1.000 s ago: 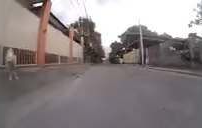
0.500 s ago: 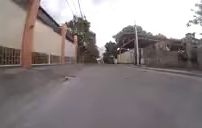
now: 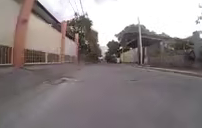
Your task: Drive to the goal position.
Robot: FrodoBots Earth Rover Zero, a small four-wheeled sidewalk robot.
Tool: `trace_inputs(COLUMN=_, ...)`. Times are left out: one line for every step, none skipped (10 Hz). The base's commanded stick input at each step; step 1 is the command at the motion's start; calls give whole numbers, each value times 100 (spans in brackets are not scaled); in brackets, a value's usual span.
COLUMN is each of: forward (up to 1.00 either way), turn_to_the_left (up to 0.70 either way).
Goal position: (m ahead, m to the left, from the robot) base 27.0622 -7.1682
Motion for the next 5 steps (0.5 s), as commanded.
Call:
trace_inputs(forward=100, turn_to_the_left=0)
trace_inputs(forward=100, turn_to_the_left=0)
trace_inputs(forward=100, turn_to_the_left=0)
trace_inputs(forward=100, turn_to_the_left=0)
trace_inputs(forward=100, turn_to_the_left=0)
